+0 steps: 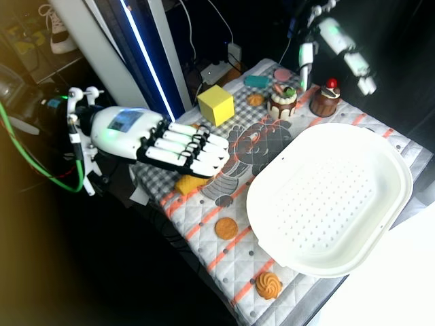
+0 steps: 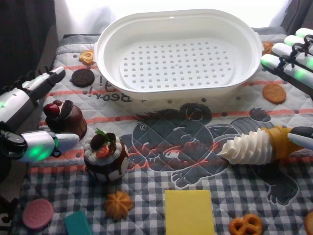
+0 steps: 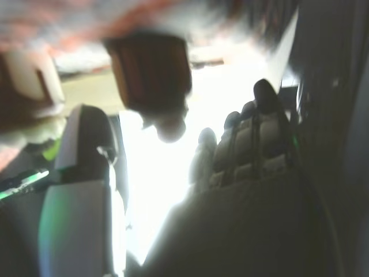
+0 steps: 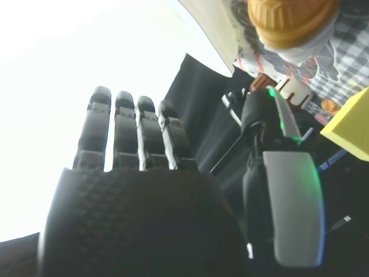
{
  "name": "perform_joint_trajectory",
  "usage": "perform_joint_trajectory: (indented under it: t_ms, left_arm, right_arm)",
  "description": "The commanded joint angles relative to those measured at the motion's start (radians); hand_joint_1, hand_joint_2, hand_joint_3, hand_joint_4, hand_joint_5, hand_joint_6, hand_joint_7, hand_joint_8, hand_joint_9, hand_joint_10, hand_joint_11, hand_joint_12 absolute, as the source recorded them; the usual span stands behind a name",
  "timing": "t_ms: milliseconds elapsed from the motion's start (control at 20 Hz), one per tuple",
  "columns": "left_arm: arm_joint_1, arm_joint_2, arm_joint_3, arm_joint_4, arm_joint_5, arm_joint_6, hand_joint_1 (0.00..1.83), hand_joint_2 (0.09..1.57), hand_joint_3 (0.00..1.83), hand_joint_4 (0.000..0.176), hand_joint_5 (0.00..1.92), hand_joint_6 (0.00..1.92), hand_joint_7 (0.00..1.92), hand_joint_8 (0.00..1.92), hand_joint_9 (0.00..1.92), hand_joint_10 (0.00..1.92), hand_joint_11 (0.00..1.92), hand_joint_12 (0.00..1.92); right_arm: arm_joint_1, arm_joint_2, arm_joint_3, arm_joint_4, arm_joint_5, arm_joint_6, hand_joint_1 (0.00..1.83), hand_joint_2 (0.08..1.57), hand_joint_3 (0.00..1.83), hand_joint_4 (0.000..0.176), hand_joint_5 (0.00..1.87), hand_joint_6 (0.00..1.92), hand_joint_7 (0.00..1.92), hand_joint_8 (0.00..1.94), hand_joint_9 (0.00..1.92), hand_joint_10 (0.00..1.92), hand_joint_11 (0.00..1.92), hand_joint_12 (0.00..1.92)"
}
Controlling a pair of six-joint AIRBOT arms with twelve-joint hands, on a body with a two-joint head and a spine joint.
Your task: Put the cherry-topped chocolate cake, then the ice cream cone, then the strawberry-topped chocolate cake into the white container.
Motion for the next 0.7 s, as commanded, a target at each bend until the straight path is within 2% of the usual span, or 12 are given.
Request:
perform_joint_trajectory:
  t_ms: [0,100,150,200,250,300,350,400,450,500,600,650]
  left_arm:
    - [-0.011,-0.004,0.011,0.023,-0.076,-0.004,0.91,1.03,0.0,0.1,0.09,0.02,0.08,0.01,0.06,0.02,0.0,1.12]
    - [-0.029,-0.024,0.026,0.031,-0.049,-0.004,1.0,1.08,0.0,0.016,0.35,0.01,0.45,0.08,0.3,0.43,0.0,1.56]
    - [-0.034,-0.027,0.028,0.036,-0.048,-0.004,1.11,1.11,0.0,0.0,0.63,0.07,0.6,0.5,0.43,1.1,0.2,1.85]
    - [-0.037,-0.028,0.03,0.037,-0.048,-0.004,1.2,1.2,0.0,0.0,0.7,0.9,0.79,1.26,0.64,1.58,0.59,1.91]
    - [-0.043,-0.029,0.035,0.04,-0.045,-0.004,1.21,1.21,0.0,0.0,0.76,1.19,0.8,1.35,0.96,1.85,1.06,1.92]
    - [-0.048,-0.027,0.037,0.043,-0.051,-0.003,1.22,1.22,0.0,0.0,0.76,1.26,0.79,1.39,1.02,1.91,1.19,1.92]
    - [-0.051,-0.023,0.035,0.046,-0.058,-0.003,1.15,1.2,0.0,0.0,0.8,1.23,0.85,1.81,1.11,1.92,1.28,1.92]
    - [-0.068,-0.008,0.028,0.059,-0.074,-0.003,1.14,1.19,0.0,0.0,0.83,1.2,0.77,1.9,1.01,1.92,1.19,1.92]
    - [-0.086,0.007,0.021,0.077,-0.085,-0.003,1.2,1.23,0.0,0.0,0.76,1.12,0.78,1.65,0.8,1.81,0.86,1.92]
    - [-0.093,0.012,0.018,0.084,-0.088,-0.003,1.21,1.24,0.0,0.0,0.77,1.06,0.75,1.64,0.72,1.87,0.75,1.92]
    - [-0.133,0.029,0.007,0.125,-0.103,-0.003,1.15,1.18,0.0,0.0,0.85,1.16,0.92,1.9,1.2,1.92,1.35,1.92]
    - [-0.151,0.035,0.003,0.144,-0.108,-0.003,1.14,1.18,0.0,0.0,0.84,1.18,0.89,1.89,1.16,1.92,1.31,1.92]
  right_arm:
    - [0.005,0.003,0.002,-0.006,0.122,0.0,0.51,1.24,0.0,0.0,0.0,0.0,0.0,0.0,0.0,0.0,0.0,0.0]
    - [0.002,0.003,0.002,-0.001,0.122,0.0,0.52,1.24,0.0,0.0,0.0,0.0,0.0,0.0,0.0,0.0,0.0,0.0]
    - [0.001,0.003,0.002,0.0,0.122,0.0,0.51,1.25,0.0,0.0,0.0,0.0,0.0,0.0,0.0,0.0,0.0,0.0]
    - [0.001,0.003,0.002,0.0,0.122,0.0,0.51,1.25,0.01,0.0,0.0,0.0,0.0,0.0,0.0,0.0,0.0,0.0]
    - [0.001,0.002,0.002,0.001,0.122,0.0,0.51,1.26,0.01,0.0,0.0,0.0,0.0,0.0,0.0,0.0,0.0,0.0]
    - [0.0,0.002,0.002,0.002,0.122,0.0,0.55,1.26,0.01,0.0,0.0,0.0,0.0,0.0,0.0,0.0,0.0,0.0]
    - [-0.002,0.002,0.002,0.003,0.122,0.0,0.54,1.27,0.01,0.0,0.0,0.0,0.0,0.0,0.0,0.0,0.0,0.0]
    - [-0.004,0.002,0.002,0.003,0.122,0.0,0.54,1.27,0.01,0.0,0.0,0.0,0.0,0.0,0.0,0.0,0.0,0.0]
    - [-0.006,0.002,0.002,0.004,0.122,0.001,0.53,1.27,0.01,0.0,0.0,0.0,0.0,0.0,0.0,0.0,0.0,0.0]
    - [-0.006,0.003,0.002,0.004,0.122,0.002,0.51,1.27,0.01,0.0,0.0,0.0,0.0,0.0,0.0,0.0,0.0,0.0]
    - [-0.009,0.003,0.002,0.006,0.122,0.003,0.51,1.27,0.0,0.0,0.0,0.0,0.0,0.0,0.0,0.0,0.0,0.0]
    - [-0.01,0.003,0.002,0.007,0.122,0.003,0.51,1.28,0.01,0.0,0.0,0.0,0.0,0.0,0.0,0.0,0.0,0.0]
